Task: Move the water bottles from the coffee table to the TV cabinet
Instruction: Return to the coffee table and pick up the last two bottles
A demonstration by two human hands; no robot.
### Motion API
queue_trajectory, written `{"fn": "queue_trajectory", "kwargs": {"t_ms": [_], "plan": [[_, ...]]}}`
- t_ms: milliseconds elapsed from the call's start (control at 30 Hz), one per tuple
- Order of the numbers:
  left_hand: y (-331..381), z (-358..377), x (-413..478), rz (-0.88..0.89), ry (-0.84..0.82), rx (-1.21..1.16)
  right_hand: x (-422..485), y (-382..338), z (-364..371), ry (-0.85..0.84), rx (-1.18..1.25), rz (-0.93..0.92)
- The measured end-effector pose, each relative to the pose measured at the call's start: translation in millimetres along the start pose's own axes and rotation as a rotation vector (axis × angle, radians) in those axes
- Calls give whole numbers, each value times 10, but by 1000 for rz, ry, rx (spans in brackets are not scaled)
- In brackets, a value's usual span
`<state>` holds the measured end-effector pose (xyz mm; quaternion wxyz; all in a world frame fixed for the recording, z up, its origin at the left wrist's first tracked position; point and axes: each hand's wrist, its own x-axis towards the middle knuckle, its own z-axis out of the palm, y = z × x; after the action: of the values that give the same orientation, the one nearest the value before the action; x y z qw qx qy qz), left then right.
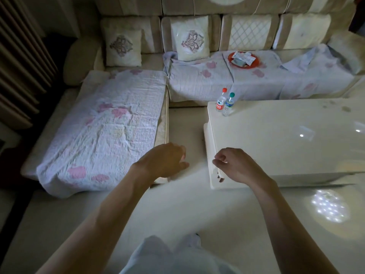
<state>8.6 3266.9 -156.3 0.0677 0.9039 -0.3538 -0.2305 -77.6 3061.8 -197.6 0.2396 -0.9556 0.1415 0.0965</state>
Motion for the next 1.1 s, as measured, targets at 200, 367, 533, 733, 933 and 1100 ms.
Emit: {"fn": "queue_trajectory", "kwargs": {"t_ms": [200,367,533,733,933,1100], "plan": [[-8,-68,538,3,-66,5,365,267,-110,-37,6,33],[-222,-224,1041,23,-96,16,783,351,-208,-49,29,41],[-504,-397,1642,65,-94,-25,1421,361,-276,-57,-4,74],[-899,-703,2520,120,-107,-19,2263,296,-441,-73,1,129],[-1259,-1010,3240,157,-156,-13,2947,243,-532,-71,-5,188],[-1383,-1155,3734,167,-183,-14,3309,263,-555,-126,20,193]]}}
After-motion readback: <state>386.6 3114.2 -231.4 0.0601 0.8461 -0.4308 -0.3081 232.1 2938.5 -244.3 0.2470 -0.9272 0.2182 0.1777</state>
